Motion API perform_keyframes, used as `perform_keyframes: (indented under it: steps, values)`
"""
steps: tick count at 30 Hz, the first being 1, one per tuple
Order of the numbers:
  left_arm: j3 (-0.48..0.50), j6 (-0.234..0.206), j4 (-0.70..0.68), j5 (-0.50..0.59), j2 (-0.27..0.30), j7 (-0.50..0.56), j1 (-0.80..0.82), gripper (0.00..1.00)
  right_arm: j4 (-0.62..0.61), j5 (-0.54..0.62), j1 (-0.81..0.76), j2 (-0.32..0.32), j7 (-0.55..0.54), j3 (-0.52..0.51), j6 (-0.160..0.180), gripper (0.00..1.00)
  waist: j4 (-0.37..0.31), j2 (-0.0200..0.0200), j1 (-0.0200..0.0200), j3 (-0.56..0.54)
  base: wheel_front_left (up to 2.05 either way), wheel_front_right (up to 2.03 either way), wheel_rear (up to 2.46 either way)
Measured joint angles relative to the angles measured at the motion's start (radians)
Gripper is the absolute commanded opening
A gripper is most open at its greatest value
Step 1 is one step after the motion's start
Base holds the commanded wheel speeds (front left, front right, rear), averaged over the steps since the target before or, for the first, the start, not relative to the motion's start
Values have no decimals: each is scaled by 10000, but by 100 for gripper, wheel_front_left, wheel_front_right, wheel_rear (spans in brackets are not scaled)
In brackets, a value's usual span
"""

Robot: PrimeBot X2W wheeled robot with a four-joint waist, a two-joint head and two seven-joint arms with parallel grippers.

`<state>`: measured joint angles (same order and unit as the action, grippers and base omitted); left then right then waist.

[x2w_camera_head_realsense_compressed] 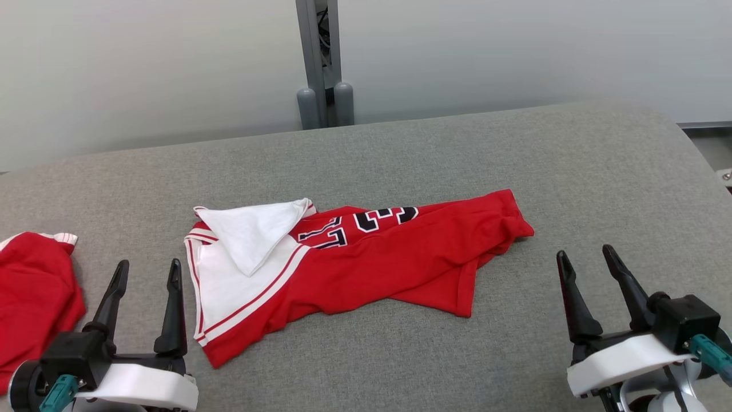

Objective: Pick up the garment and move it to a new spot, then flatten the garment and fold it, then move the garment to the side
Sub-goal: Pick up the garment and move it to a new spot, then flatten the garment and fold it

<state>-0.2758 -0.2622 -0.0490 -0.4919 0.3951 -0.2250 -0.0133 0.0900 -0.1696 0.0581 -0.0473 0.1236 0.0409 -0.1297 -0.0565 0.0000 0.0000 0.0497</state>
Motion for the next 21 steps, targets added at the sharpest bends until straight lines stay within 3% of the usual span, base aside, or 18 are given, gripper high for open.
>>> perform_keyframes:
  steps: [6, 21]
  values:
    - [-46, 192, 157, -31, 58, -19, 4, 100, -107, -59, -74, 0, -90, 25, 0, 100, 79, 0, 0, -118, 0, 0, 0]
    - [-148, 52, 192, -107, 25, 194, 62, 100, -146, -84, -74, 2, -100, 54, 0, 100, 90, 0, 0, -140, 0, 0, 0]
